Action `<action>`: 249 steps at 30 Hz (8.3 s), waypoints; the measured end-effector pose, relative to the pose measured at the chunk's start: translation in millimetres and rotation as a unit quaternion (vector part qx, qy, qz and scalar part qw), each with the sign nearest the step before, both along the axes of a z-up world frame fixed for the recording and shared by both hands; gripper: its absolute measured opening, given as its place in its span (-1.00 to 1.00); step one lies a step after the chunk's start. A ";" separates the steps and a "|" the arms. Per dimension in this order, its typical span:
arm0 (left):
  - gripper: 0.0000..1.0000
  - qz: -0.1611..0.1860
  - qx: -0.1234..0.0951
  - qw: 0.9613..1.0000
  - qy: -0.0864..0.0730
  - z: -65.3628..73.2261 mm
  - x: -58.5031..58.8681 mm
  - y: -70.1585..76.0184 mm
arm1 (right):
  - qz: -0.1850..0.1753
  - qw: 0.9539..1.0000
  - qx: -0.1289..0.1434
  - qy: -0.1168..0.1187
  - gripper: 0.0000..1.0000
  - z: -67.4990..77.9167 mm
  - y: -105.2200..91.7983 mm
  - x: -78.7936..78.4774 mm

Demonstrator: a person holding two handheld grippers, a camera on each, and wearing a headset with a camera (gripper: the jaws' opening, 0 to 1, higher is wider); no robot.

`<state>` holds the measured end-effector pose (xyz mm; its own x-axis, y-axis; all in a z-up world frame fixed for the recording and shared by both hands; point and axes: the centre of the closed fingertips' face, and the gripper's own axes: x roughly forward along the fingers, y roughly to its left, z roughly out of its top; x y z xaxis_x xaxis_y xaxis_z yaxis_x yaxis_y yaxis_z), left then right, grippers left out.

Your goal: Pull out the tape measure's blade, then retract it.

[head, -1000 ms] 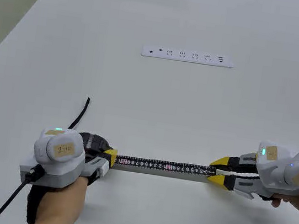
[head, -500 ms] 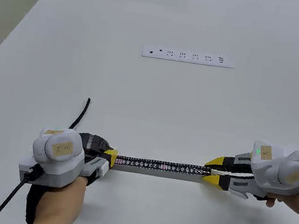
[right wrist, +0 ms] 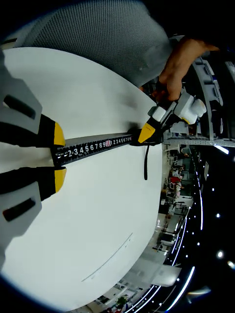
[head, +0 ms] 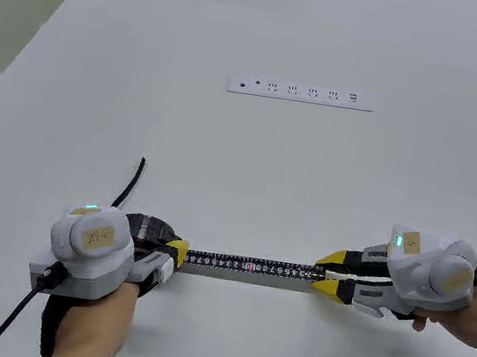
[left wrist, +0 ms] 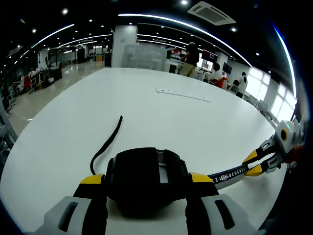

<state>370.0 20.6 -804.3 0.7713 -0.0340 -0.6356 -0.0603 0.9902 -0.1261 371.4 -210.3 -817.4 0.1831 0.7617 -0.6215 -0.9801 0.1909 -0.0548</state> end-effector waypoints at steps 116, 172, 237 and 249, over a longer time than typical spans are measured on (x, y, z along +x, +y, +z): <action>0.25 -0.003 -0.034 0.999 0.012 0.6 0.3 -1.3 | 0.053 0.998 0.022 -0.006 -0.74 -2.8 163.9 -9.6; 0.31 -0.033 -0.017 0.999 0.031 -2.1 -3.0 -3.1 | 0.116 0.993 -0.018 -0.019 -0.71 -9.8 176.9 -18.4; 0.39 -0.300 0.016 0.954 -0.002 17.6 -39.0 3.0 | -0.031 0.999 0.001 -0.011 -0.12 18.0 54.2 -16.8; 0.43 -0.334 0.005 0.942 -0.023 22.4 -55.6 -3.6 | -0.075 0.997 0.017 -0.008 -0.02 25.5 22.6 -22.6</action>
